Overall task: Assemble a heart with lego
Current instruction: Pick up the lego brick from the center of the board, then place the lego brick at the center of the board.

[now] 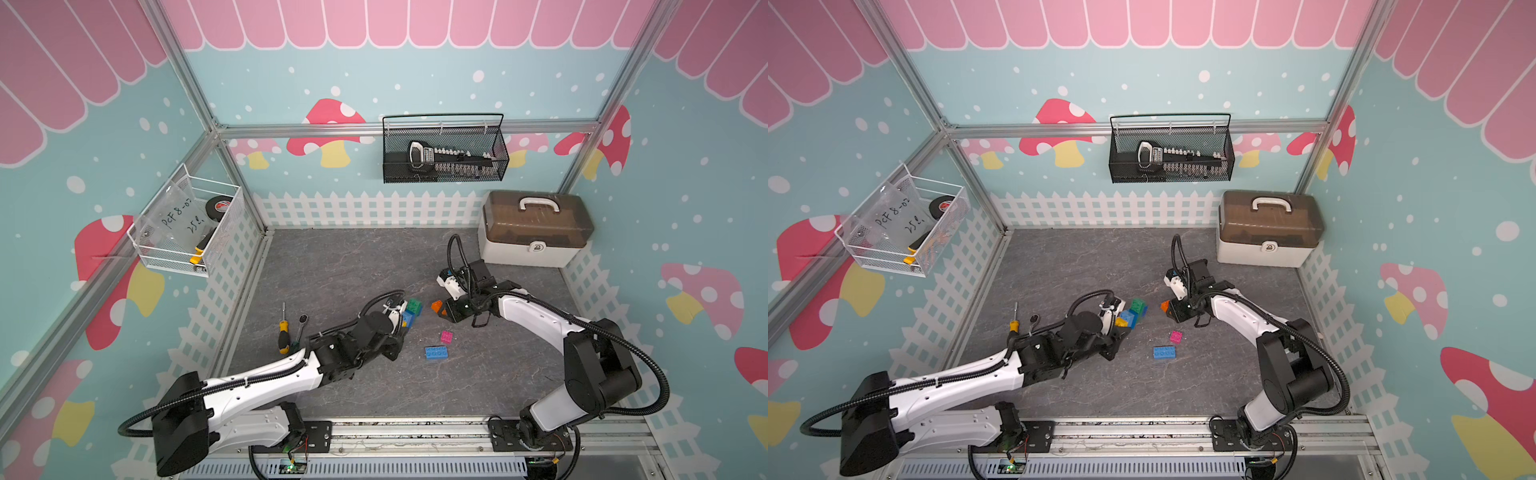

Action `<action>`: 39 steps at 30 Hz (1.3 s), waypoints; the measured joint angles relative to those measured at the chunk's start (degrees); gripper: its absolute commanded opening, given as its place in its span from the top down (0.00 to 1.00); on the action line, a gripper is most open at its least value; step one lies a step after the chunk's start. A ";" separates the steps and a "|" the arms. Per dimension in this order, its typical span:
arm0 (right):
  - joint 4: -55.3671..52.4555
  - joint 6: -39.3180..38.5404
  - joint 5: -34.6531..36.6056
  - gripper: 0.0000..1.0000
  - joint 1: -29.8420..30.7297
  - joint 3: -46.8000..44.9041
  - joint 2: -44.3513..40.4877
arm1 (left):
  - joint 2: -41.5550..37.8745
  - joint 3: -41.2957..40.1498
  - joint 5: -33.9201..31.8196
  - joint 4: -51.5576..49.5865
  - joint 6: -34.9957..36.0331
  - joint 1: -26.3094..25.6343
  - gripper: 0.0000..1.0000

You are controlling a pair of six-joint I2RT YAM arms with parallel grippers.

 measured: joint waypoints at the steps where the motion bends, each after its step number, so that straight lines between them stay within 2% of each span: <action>1: -0.26 -0.07 0.98 0.73 -0.98 -0.42 0.00 | 3.50 3.85 0.92 -2.95 2.03 0.42 0.90; 4: -0.94 -0.11 3.50 0.73 -3.78 -1.70 0.02 | 13.57 13.79 1.42 -12.55 7.67 1.05 0.90; 8: -0.81 -0.11 4.50 0.73 -6.93 -2.78 0.22 | 22.58 22.29 1.03 -23.93 14.21 2.40 0.90; 16: 0.52 -0.70 3.91 0.67 -9.01 -3.93 0.26 | 24.30 30.99 2.62 -39.98 23.32 5.92 0.89; 23: 1.05 -1.01 2.25 0.63 -9.03 -3.96 1.99 | 26.82 32.41 9.11 -44.28 26.01 6.16 0.89; 27: 0.98 -1.11 2.03 0.52 -9.01 -3.96 3.23 | 29.20 32.41 11.96 -45.92 26.97 6.16 0.88; 29: 0.85 -1.11 1.11 0.49 -8.98 -3.96 3.30 | 29.35 32.41 12.66 -46.36 27.19 6.16 0.87; 32: 1.14 -0.63 -2.34 0.48 -8.70 -3.96 3.08 | 29.51 32.44 13.14 -46.60 27.61 6.16 0.85; 39: 8.20 3.98 -16.35 0.47 -7.58 -6.88 0.22 | 32.83 32.65 13.22 -46.31 27.82 6.16 0.83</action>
